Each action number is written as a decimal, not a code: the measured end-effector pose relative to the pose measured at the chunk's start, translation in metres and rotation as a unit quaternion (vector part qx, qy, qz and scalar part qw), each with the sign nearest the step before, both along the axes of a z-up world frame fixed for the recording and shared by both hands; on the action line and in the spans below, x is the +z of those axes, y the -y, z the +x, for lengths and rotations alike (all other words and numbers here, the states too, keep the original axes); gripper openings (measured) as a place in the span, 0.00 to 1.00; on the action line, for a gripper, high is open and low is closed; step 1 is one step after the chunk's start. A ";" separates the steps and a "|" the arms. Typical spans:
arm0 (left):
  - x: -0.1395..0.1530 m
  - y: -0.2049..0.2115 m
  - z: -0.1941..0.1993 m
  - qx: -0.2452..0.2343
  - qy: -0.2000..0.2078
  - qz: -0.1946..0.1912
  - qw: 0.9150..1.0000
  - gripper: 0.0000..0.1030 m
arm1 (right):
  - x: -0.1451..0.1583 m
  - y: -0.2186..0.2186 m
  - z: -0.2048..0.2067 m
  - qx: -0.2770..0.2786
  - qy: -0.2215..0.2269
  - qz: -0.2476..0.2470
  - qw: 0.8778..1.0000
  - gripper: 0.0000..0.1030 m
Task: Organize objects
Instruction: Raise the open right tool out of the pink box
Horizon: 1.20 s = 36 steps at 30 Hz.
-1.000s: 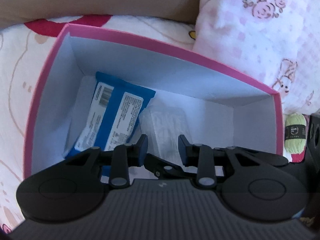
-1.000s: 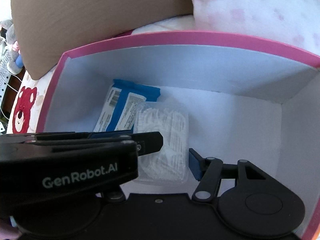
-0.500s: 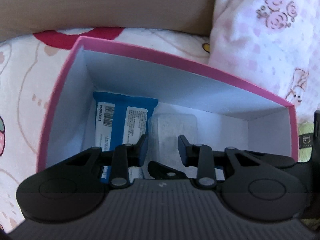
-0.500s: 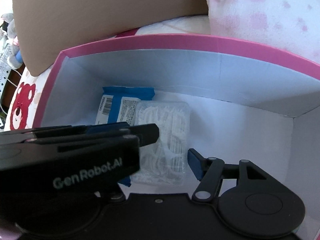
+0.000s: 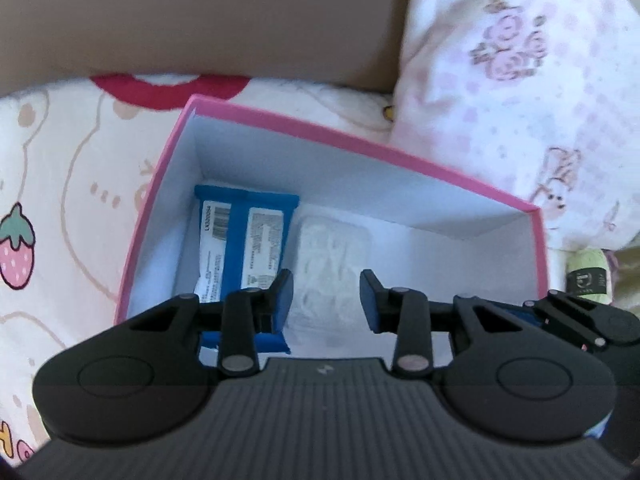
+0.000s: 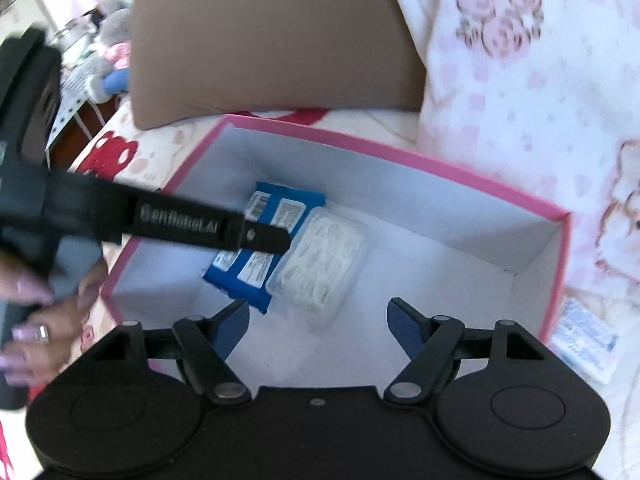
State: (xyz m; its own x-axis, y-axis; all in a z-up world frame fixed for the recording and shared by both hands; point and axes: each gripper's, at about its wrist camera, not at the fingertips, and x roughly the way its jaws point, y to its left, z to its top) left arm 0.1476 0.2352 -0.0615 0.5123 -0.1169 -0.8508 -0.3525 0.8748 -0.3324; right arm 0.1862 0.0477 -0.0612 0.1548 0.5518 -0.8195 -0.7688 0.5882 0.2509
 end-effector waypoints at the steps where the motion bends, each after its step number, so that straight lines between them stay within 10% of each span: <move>1: 0.005 0.003 -0.002 -0.005 0.000 0.003 1.000 0.34 | 0.004 0.005 -0.006 0.006 0.014 0.003 1.000 0.78; 18: 0.083 0.058 -0.061 -0.030 0.038 0.043 0.998 0.34 | 0.035 0.044 -0.053 -0.007 0.085 0.016 0.996 0.87; 36: 0.119 0.110 -0.131 -0.091 0.029 0.039 0.995 0.48 | 0.092 0.121 -0.099 -0.007 0.052 0.049 0.997 0.87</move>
